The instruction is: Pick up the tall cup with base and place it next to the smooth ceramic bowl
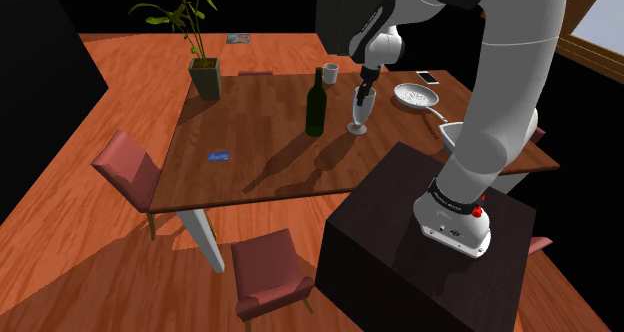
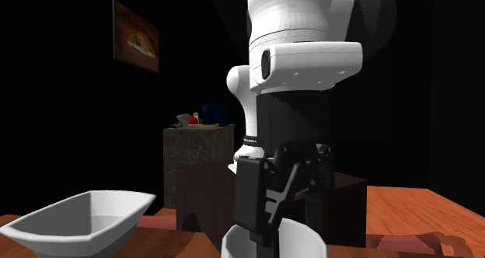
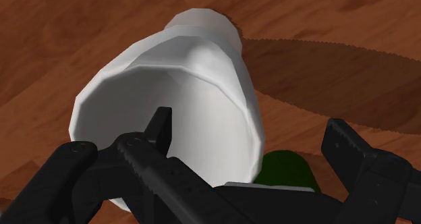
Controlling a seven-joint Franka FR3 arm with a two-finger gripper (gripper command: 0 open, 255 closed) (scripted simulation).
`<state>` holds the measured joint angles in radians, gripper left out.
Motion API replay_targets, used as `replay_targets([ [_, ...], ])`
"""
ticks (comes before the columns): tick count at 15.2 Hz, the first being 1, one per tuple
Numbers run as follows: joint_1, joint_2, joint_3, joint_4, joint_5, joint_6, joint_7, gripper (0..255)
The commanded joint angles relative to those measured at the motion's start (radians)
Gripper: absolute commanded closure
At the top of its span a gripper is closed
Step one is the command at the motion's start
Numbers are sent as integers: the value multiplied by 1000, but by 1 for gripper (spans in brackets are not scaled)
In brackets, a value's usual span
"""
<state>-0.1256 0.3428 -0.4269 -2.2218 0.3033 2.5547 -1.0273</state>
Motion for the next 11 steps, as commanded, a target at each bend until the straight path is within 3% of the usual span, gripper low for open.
replay_targets([
  [1, 0, 0, 0, 0, 0, 0, 0, 0],
  [3, 0, 0, 0, 0, 0, 0, 0, 0],
  [4, 0, 0, 0, 0, 0, 0, 0, 255],
  [11, 0, 0, 0, 0, 0, 0, 0, 255],
])
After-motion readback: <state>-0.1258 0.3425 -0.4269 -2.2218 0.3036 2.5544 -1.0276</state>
